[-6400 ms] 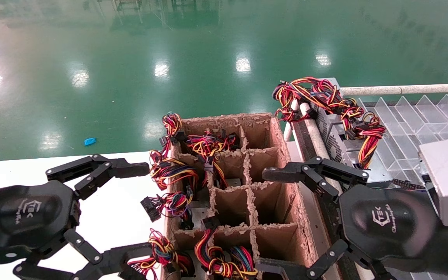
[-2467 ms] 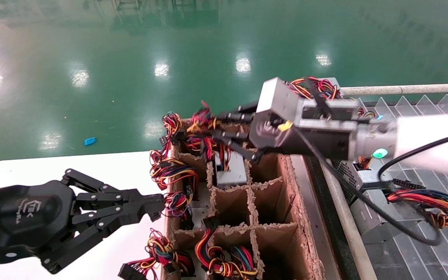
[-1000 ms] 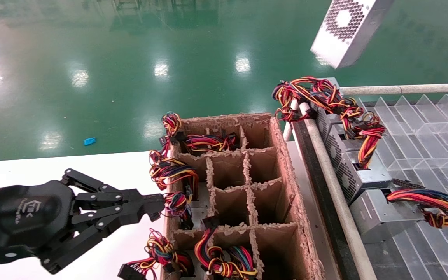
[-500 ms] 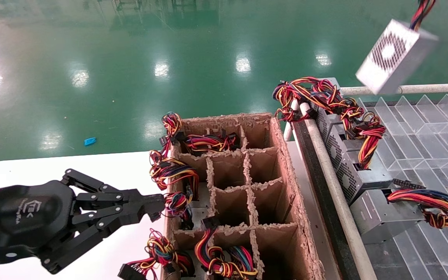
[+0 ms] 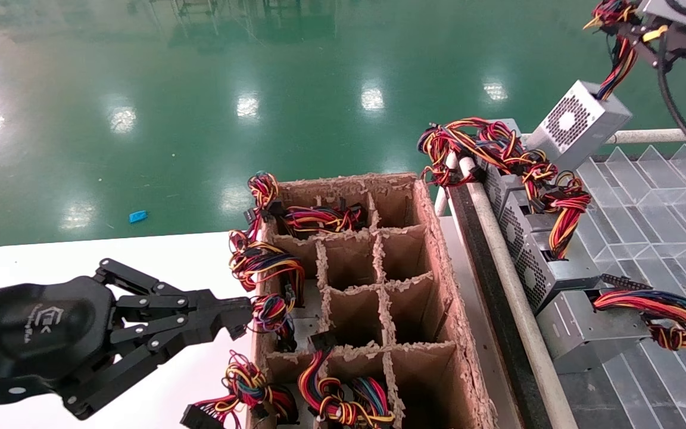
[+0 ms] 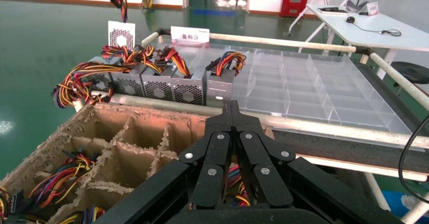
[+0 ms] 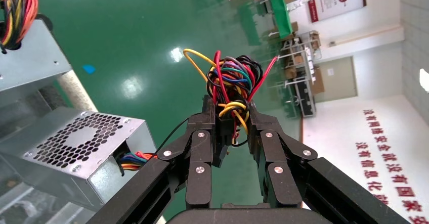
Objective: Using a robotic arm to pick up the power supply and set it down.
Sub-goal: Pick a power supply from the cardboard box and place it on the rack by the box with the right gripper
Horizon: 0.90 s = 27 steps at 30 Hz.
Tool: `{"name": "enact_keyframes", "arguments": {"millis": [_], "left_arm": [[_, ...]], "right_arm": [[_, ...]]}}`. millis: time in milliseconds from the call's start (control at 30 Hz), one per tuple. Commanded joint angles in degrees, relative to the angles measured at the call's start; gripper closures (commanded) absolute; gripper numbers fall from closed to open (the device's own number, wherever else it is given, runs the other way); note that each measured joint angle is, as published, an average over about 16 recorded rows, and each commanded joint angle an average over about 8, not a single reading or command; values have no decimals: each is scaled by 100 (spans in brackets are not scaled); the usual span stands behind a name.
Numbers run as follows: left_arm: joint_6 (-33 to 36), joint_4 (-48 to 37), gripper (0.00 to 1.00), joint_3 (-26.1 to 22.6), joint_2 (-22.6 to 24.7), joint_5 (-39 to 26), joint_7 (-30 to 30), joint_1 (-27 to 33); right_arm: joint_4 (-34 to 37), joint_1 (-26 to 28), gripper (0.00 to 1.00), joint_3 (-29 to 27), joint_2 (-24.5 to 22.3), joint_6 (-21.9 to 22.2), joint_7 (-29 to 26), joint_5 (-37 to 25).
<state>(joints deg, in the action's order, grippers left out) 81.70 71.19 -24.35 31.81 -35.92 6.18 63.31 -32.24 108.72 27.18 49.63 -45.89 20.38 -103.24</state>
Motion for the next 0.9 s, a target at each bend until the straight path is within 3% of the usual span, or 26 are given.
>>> {"name": "enact_keyframes", "arguments": {"millis": [33,500,900], "left_arm": [[0,0,100,0,0,0,0,0],[0,0,100,0,0,0,0,0],[0,0,100,0,0,0,0,0]], "right_arm": [[216,-7,100,-19,76,52,93,54],[1228,204,100,-120,318,244,816,259],[1523,237,100,-189,470,242,1100,403]]}}
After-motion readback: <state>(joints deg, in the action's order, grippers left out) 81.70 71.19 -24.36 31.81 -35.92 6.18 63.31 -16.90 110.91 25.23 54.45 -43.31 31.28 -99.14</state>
